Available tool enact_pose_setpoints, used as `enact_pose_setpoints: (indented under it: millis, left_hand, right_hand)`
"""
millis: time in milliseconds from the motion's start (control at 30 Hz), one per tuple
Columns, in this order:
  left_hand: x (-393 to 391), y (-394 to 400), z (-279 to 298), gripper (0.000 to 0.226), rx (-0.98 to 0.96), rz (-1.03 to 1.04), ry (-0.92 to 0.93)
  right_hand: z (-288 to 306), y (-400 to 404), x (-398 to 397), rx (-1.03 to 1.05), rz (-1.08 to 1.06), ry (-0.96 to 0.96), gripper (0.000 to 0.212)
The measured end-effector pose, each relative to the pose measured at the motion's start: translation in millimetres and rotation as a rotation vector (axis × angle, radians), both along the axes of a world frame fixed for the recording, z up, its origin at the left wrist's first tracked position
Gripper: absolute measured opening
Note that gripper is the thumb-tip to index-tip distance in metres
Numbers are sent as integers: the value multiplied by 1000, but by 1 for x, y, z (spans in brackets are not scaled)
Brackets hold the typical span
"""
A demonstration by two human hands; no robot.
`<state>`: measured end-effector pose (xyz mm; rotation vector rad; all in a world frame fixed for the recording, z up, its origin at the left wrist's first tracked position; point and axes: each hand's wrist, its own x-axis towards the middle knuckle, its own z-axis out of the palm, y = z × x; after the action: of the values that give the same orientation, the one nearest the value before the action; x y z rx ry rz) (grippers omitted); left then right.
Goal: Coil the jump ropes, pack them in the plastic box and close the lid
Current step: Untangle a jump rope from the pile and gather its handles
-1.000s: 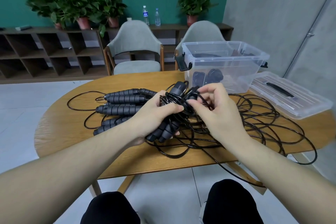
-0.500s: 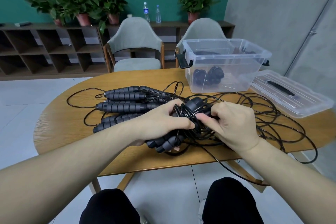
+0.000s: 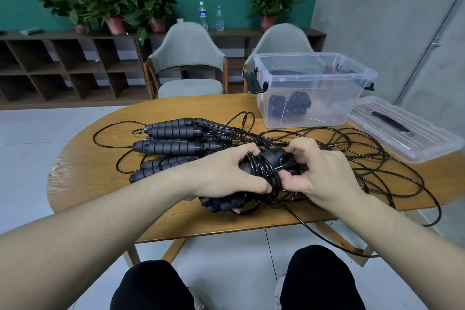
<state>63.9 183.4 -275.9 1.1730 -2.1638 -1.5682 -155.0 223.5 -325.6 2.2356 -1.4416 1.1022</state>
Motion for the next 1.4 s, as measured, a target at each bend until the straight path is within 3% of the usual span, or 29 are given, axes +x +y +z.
enact_pose_setpoints:
  millis: [133, 367, 567, 833, 1000, 1133, 1233, 1400]
  left_hand:
    - [4, 4, 3, 35, -102, -71, -97]
    - [2, 5, 12, 34, -150, -184, -214]
    - [4, -2, 22, 33, -242, -231, -249]
    - [-1, 1, 28, 41, -504, -349, -578]
    - [-12, 10, 27, 51, -804, -421, -768]
    - [-16, 6, 14, 54, -911, -351, -890]
    - [-12, -8, 7, 55, -849, -157, -858]
    - [-10, -32, 6, 62, -460, 185, -434]
  right_hand:
    - [-5, 4, -8, 380, 240, -287, 49]
    - [3, 13, -6, 356, 296, -339, 52]
    - [15, 11, -2, 629, 383, -530, 46]
    - [31, 3, -2, 955, 425, -479, 20]
    - [48, 3, -6, 1269, 367, -403, 13]
    - [58, 6, 6, 1161, 237, -372, 17]
    - [60, 9, 23, 968, 112, -314, 24]
    - [57, 7, 50, 688, -63, -227, 21]
